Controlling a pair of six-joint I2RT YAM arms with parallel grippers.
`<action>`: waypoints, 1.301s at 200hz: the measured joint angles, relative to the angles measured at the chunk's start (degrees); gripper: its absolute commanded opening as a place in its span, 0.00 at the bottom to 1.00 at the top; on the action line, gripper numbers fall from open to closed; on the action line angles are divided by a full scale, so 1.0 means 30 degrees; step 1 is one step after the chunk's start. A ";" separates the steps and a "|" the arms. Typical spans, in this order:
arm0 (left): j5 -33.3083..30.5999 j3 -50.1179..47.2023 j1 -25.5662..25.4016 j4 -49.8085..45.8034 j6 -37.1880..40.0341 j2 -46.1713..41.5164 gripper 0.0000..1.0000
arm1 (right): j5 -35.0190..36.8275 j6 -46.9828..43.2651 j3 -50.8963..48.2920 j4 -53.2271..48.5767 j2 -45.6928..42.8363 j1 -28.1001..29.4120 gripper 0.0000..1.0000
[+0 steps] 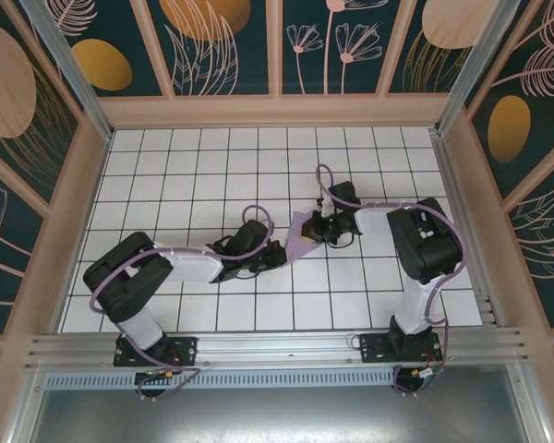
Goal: Fold a paper plane with a square sheet of paper (pick it up from the middle)
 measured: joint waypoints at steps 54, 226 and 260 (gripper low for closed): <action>0.0794 0.0051 0.0000 0.0160 -0.0102 0.0729 0.00 | 0.0000 0.0007 0.0000 0.0000 0.0000 0.0000 0.00; 0.1122 -0.1027 0.0000 0.1472 -0.0576 0.0729 0.00 | -0.0313 -0.2382 0.0138 -0.0131 -0.2149 0.1115 0.00; 0.1129 -0.1027 0.0000 0.1479 -0.0583 0.0729 0.00 | -0.0685 -0.2382 -0.0532 0.0182 -0.1960 0.1989 0.00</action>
